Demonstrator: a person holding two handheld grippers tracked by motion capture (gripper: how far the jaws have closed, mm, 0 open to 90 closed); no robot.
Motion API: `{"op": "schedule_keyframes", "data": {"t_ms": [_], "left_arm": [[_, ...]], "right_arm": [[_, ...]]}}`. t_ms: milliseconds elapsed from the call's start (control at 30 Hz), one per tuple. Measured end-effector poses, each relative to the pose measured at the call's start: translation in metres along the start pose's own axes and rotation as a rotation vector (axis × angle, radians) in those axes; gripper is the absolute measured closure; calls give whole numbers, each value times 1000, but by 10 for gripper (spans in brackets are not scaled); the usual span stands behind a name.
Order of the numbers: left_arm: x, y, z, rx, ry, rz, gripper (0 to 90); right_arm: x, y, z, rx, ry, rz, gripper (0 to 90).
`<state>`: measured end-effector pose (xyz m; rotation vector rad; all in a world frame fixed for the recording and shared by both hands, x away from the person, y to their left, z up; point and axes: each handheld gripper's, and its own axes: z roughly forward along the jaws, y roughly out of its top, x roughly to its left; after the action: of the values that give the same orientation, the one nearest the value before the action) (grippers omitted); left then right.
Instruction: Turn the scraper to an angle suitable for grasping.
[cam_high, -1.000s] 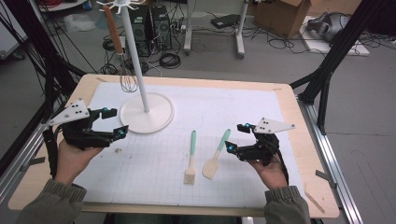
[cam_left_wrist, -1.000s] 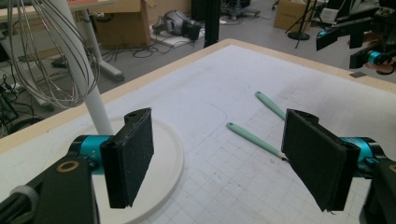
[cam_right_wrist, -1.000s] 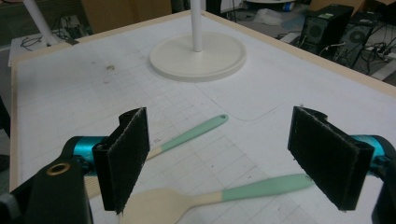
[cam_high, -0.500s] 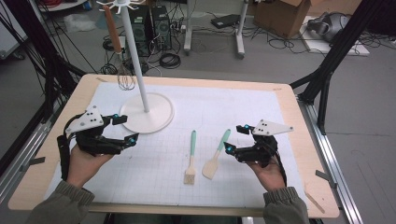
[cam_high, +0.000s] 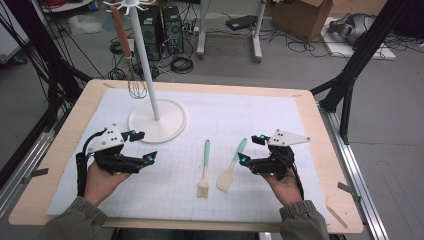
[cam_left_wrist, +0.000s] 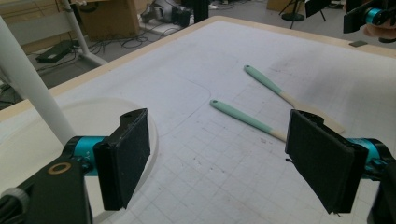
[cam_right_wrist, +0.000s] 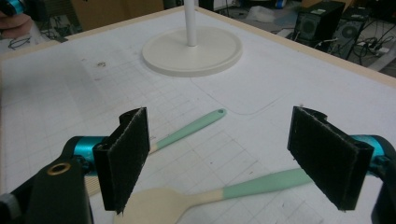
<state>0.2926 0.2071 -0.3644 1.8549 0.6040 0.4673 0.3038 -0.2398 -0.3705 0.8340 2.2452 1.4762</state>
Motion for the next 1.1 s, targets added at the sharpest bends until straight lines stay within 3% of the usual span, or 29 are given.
{"op": "schedule_keyframes", "data": {"t_ms": [200,567,667,933,1100], "left_arm": [[1,-13,7,1,-5,-18,224],[-6,-21,15,1,-9,3,226],[-7,-22,15,1,-6,7,227],[-9,-23,15,2,-2,25,227],[-9,-24,14,-4,-8,28,228]], "right_arm": [[4,-1,7,31,4,-17,248],[7,-9,27,111,32,22,599],[4,-12,29,126,38,55,659],[-4,-19,32,160,28,85,828],[-5,-21,34,179,30,76,888]]}}
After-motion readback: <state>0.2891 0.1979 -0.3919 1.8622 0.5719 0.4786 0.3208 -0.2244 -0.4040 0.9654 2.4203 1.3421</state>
